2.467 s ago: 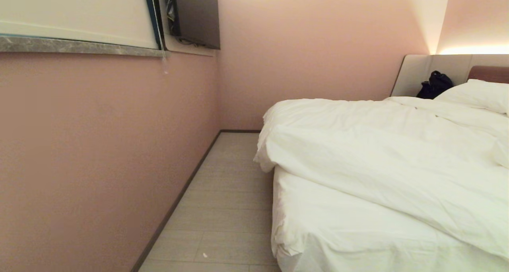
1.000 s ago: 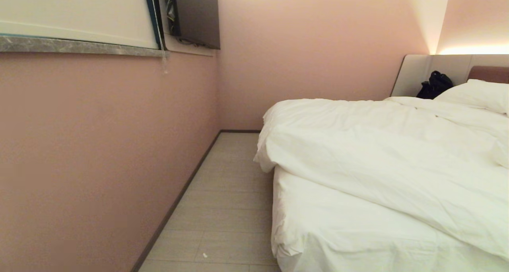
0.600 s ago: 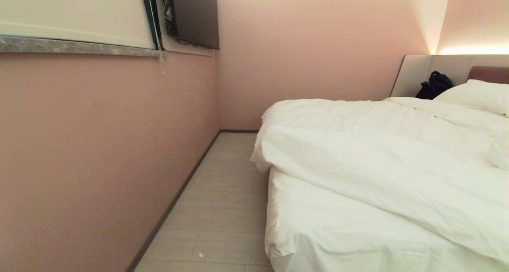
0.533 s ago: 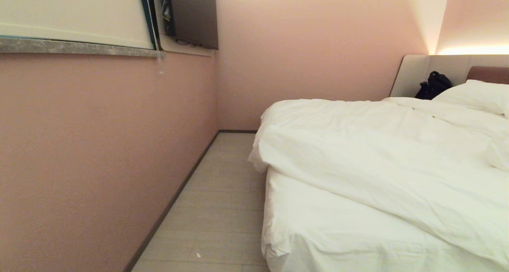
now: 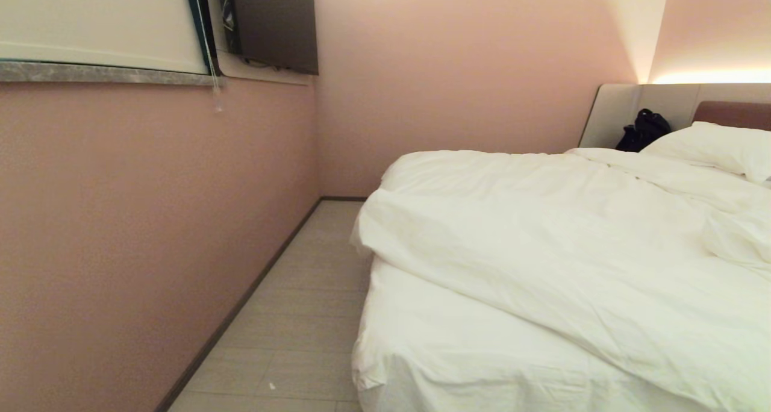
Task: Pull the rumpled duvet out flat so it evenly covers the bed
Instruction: Hold the folded corner of the quilt
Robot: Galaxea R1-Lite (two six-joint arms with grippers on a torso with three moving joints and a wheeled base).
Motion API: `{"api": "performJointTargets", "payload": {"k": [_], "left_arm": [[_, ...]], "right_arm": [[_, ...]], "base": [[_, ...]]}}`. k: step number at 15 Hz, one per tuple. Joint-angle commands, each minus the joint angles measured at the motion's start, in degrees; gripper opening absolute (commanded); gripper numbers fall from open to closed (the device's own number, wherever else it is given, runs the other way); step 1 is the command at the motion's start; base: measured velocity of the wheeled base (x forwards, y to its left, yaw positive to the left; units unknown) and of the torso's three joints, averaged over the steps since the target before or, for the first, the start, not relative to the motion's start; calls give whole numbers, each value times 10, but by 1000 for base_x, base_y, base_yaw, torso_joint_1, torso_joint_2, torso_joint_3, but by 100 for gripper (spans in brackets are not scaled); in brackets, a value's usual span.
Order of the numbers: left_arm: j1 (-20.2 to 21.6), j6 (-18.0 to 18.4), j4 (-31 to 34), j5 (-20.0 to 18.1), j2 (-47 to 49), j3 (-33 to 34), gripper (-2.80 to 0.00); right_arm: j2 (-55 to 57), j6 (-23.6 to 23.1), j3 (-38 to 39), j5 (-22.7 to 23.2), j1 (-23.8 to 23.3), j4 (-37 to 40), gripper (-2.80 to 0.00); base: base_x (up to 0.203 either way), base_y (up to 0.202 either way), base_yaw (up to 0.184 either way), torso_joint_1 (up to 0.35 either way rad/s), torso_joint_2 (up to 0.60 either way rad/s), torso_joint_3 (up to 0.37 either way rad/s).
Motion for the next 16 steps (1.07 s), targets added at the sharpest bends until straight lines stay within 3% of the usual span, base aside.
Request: {"api": "performJointTargets", "payload": {"k": [1,16], "left_arm": [[0,0,0,0,0,0,-280],[0,-1,0,0,0,0,-280]], "right_arm": [[0,0,0,1,0,0,-280],[0,0,0,0,0,0,-280]], "base": [[0,-189,-2,2,6,2],[0,-192,0,2,2,3]]}}
